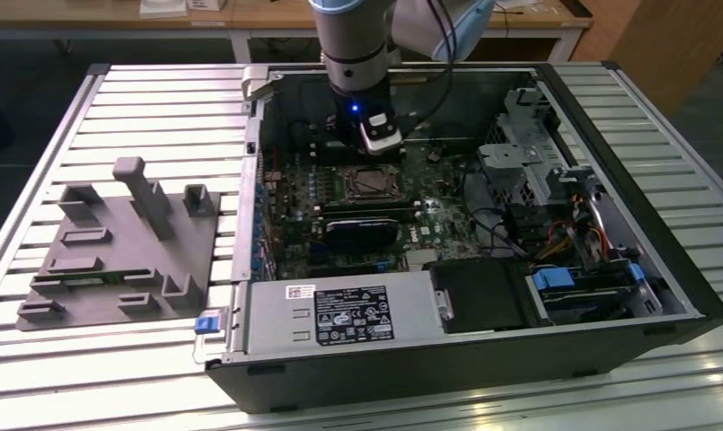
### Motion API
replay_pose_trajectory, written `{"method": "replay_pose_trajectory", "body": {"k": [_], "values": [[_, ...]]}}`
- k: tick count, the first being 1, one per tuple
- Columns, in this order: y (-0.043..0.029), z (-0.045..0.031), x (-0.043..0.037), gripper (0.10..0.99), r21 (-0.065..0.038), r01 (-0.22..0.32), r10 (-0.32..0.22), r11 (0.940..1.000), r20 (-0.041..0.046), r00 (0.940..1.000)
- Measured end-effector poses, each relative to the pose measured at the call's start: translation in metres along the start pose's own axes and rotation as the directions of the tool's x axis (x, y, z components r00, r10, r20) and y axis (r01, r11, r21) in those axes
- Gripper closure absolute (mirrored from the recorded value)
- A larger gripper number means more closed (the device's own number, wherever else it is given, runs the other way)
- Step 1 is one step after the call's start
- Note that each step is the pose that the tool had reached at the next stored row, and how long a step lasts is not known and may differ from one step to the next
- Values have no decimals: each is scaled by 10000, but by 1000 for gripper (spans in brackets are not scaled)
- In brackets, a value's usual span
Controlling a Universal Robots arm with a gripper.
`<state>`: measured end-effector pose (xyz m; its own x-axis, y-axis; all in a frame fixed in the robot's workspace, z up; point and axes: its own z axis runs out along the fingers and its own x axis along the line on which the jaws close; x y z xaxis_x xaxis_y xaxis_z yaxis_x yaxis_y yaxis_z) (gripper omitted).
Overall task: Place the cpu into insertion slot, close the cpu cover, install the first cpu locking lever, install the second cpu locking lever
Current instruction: 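Install the first cpu locking lever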
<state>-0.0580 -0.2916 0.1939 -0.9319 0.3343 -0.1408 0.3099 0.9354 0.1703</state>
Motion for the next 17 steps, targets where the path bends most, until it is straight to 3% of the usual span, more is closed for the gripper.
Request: {"method": "replay_pose_trajectory", "body": {"k": [17], "values": [[14,36,-55,980,-26,-18,18,10000,-9,10000]]}}
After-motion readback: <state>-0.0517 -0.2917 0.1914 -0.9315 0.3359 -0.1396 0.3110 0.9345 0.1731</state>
